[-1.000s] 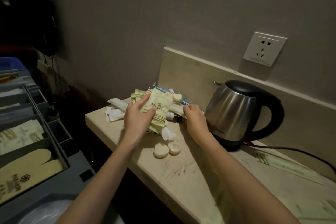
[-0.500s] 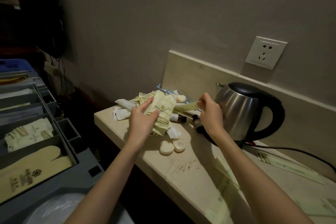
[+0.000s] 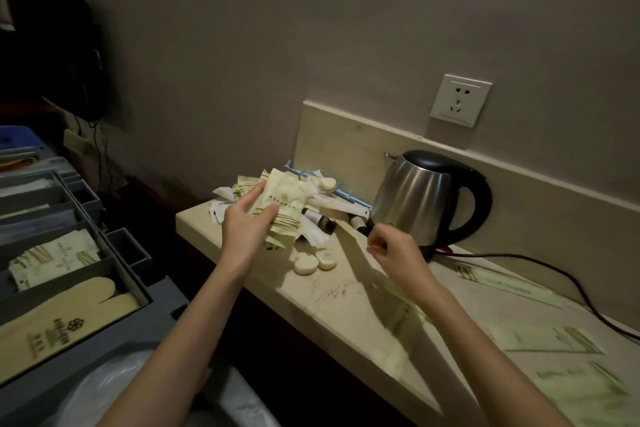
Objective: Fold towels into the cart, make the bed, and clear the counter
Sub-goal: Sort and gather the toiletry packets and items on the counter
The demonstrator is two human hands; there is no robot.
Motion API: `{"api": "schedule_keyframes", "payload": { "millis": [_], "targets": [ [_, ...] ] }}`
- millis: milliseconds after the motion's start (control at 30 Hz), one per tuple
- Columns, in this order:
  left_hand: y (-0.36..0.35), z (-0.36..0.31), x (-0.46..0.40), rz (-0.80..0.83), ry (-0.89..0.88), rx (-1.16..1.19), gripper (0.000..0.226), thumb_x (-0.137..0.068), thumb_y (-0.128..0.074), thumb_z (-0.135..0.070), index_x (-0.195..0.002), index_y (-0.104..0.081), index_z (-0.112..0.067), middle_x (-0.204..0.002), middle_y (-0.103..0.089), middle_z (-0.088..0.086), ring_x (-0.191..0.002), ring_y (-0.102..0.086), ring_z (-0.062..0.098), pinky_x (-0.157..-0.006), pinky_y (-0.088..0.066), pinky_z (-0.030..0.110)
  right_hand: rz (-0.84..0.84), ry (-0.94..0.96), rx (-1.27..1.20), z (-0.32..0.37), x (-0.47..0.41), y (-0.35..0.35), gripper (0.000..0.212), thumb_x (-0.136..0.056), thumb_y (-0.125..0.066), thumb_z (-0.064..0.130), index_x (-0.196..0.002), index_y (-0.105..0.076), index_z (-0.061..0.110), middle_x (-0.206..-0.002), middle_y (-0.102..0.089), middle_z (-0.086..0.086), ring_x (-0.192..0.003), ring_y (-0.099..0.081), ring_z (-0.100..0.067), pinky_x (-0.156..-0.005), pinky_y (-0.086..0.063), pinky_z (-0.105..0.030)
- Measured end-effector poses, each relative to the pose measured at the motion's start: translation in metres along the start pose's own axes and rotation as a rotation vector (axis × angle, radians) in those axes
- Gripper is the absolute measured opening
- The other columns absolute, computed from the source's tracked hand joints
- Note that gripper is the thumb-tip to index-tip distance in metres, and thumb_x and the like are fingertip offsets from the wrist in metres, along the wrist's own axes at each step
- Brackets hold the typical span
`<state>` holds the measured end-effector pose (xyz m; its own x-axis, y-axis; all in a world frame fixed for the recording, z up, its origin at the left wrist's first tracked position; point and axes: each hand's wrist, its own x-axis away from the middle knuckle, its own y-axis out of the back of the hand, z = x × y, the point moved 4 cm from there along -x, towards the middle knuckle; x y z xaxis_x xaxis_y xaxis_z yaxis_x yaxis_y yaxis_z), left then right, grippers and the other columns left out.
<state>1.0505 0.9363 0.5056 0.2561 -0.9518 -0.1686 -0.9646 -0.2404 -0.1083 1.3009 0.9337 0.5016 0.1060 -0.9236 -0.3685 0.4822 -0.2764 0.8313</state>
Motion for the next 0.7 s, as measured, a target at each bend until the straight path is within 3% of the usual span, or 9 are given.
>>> {"api": "schedule_keyframes", "payload": {
  "millis": [100,200,500,700],
  "targets": [
    [0.012,0.001,0.003,-0.002,0.011,0.007,0.051,-0.084,-0.067,-0.015,-0.131,-0.054,-0.031,-0.136,-0.054,-0.002,-0.12,-0.055,0.019,-0.102,-0.045,0.046,0.124,-0.049,0.067,-0.002,0.023,-0.011,0.013,-0.089,-0.062,0.012,-0.088,-0.058,0.024,-0.098,-0.056,0.008,-0.095,-0.057,-0.011,-0.079,-0.049,-0.021],
    [0.024,0.003,0.009,-0.011,0.026,0.025,0.051,-0.084,-0.067,-0.014,-0.131,-0.054,-0.031,-0.137,-0.054,0.0,-0.12,-0.056,0.02,-0.101,-0.046,0.046,0.194,-0.112,0.084,0.002,0.04,-0.017,0.013,-0.091,-0.061,0.022,-0.104,-0.063,0.022,-0.11,-0.057,0.007,-0.103,-0.054,-0.01,-0.084,-0.046,-0.02],
    [0.055,0.007,0.038,-0.039,0.053,0.077,0.05,-0.086,-0.066,-0.01,-0.132,-0.054,-0.026,-0.133,-0.056,0.003,-0.114,-0.06,0.022,-0.097,-0.049,0.044,0.096,-0.07,-0.023,0.036,0.034,-0.016,0.018,-0.093,-0.058,0.026,-0.109,-0.062,0.021,-0.113,-0.06,0.005,-0.104,-0.054,-0.01,-0.087,-0.048,-0.029],
    [0.076,0.007,0.038,-0.132,0.079,0.101,0.051,-0.088,-0.062,-0.005,-0.134,-0.052,-0.025,-0.123,-0.06,0.003,-0.096,-0.067,0.021,-0.084,-0.056,0.039,0.076,-0.03,-0.093,0.045,0.004,-0.02,0.021,-0.092,-0.06,0.023,-0.112,-0.062,0.017,-0.111,-0.062,0.003,-0.102,-0.057,-0.012,-0.087,-0.05,-0.033]
  ]
}}
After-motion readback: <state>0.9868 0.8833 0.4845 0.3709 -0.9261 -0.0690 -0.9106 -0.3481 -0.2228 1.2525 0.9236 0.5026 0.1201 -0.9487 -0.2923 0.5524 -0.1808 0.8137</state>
